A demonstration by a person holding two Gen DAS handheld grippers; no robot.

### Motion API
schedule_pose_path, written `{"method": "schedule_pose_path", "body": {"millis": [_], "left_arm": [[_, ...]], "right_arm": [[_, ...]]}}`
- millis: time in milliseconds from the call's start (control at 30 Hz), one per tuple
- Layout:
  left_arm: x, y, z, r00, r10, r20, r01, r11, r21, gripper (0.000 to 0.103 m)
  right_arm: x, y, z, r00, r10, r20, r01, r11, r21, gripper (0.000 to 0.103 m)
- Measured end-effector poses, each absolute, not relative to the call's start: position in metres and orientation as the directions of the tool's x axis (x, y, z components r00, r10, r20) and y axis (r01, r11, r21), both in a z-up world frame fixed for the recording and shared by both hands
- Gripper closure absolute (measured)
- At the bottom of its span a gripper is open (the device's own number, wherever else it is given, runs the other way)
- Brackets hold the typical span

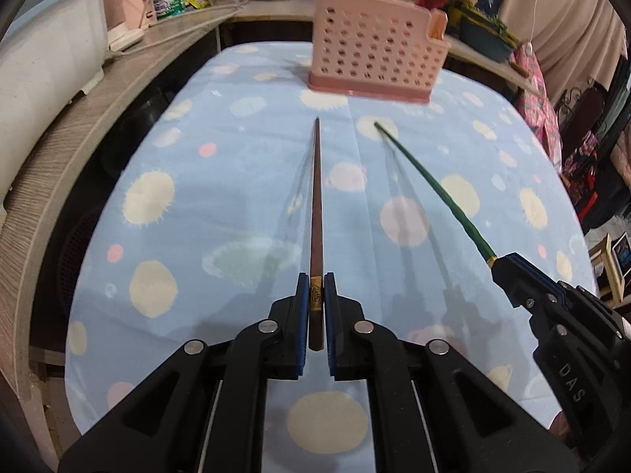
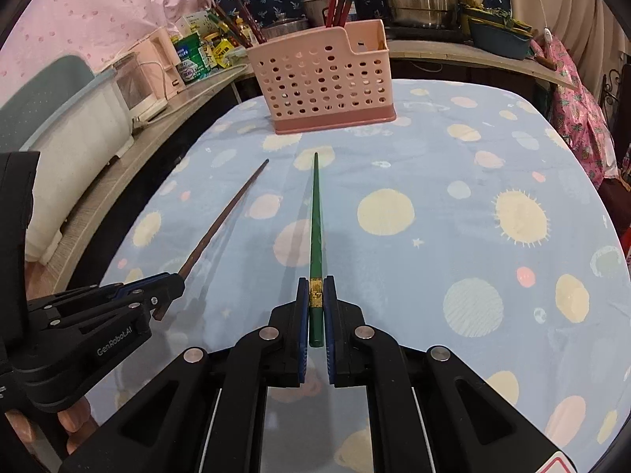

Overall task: Organize utensils
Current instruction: 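Lift both chopsticks and carry them over the pink basket with both grippers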

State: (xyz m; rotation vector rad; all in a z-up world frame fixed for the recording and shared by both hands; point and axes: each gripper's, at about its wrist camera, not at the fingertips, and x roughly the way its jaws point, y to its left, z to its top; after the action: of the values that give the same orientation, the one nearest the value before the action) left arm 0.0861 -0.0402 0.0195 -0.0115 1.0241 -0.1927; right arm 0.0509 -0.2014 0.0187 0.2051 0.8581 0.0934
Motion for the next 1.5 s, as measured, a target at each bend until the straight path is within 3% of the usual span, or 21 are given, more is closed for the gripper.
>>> {"method": "schedule_pose_path", "body": {"millis": [1000, 1500], "left_arm": [[0.190, -0.030, 0.202, 0.761, -0.263, -0.593, 0.189, 0.964, -0.184, 0.096], [0.252, -0.046, 0.280, 0.834, -0.293, -0.467, 0.205, 0.951, -0.231, 0.096]], "right_arm": [[0.162, -0.219, 0.186, 0.840, 0.239, -0.487, -0.092, 0.948, 0.306, 0.096], [0.217, -0.257, 0.289, 0.944, 0.145, -0.297, -0.048, 0.949, 0.310, 0.096]]}}
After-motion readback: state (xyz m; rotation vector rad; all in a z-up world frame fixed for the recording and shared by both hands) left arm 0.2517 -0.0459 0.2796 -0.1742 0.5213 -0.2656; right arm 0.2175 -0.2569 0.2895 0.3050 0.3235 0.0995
